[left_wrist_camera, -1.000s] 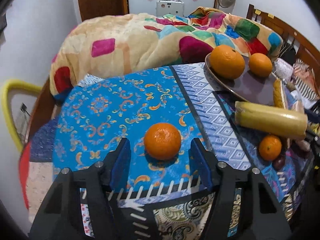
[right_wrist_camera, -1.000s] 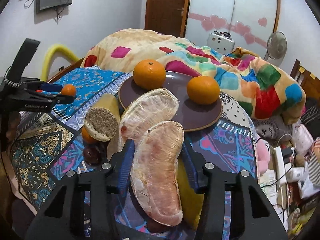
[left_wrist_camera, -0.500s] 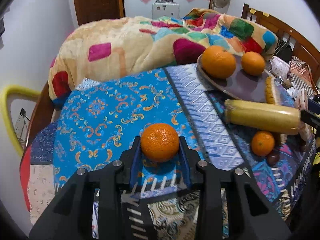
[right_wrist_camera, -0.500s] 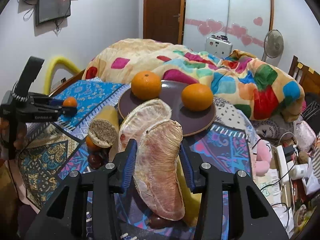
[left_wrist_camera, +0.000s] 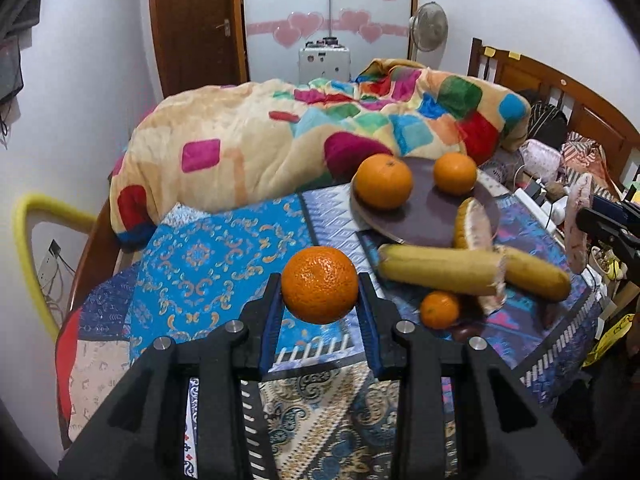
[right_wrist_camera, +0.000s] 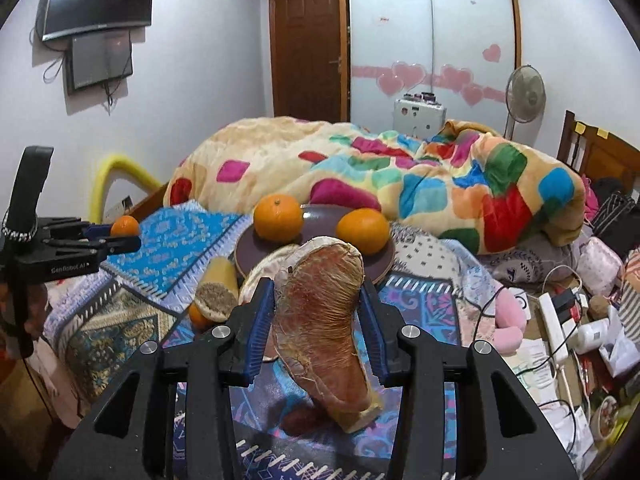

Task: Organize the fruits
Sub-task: 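Grasp and lift the tangerine with the left tool while the right tool lifts the pink pomelo segment, then lower the tangerine onto the plate with the left tool while the right tool sets the pomelo segment there, then grasp a yellow cylindrical fruit with the left tool while the right tool grasps another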

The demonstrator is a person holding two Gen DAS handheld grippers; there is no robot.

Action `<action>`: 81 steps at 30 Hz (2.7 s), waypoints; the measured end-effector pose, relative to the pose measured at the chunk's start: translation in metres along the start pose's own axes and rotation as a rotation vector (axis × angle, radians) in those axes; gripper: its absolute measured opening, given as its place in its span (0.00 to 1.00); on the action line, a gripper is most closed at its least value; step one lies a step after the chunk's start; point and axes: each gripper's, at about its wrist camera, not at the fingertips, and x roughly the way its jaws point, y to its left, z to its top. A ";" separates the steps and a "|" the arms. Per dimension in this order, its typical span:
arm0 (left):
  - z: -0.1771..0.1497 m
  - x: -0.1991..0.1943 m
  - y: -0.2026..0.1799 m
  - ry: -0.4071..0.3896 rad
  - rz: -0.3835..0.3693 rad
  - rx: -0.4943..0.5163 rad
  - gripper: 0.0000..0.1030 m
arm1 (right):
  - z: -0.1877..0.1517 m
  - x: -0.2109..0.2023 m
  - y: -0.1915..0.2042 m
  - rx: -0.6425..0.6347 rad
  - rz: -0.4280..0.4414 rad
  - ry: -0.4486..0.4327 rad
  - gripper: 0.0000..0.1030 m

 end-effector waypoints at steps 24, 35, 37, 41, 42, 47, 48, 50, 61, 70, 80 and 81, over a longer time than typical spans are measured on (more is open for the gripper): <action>0.046 0.033 -0.050 -0.038 -0.026 0.053 0.34 | 0.035 0.013 -0.029 0.025 0.002 -0.102 0.37; 0.058 0.064 -0.060 -0.007 -0.029 0.081 0.34 | 0.043 0.059 -0.027 0.004 0.060 -0.026 0.38; 0.060 0.071 -0.062 -0.001 -0.032 0.085 0.34 | 0.045 0.069 -0.028 -0.005 0.061 -0.007 0.38; 0.064 0.087 -0.066 0.016 -0.036 0.096 0.35 | 0.051 0.088 -0.028 -0.024 0.080 0.049 0.38; 0.065 0.091 -0.066 0.021 -0.038 0.094 0.34 | 0.053 0.092 -0.027 -0.027 0.080 0.058 0.38; 0.067 0.106 -0.070 0.036 -0.032 0.093 0.35 | 0.060 0.113 -0.023 -0.038 0.100 0.108 0.39; 0.068 0.110 -0.070 0.054 -0.037 0.088 0.36 | 0.060 0.118 -0.021 -0.041 0.104 0.122 0.38; 0.068 0.114 -0.069 0.070 -0.041 0.079 0.40 | 0.061 0.120 -0.018 -0.039 0.060 0.121 0.43; 0.062 0.073 -0.065 0.016 -0.044 0.049 0.59 | 0.045 0.075 -0.018 -0.058 0.055 0.078 0.47; 0.039 0.042 -0.085 0.012 -0.035 0.082 0.76 | 0.017 0.036 -0.030 -0.028 0.025 0.096 0.47; 0.009 0.049 -0.111 0.075 -0.032 0.058 0.95 | -0.022 0.011 -0.048 0.023 0.018 0.142 0.47; 0.007 0.052 -0.114 0.083 -0.032 0.055 0.95 | -0.025 0.010 -0.049 0.025 0.021 0.145 0.47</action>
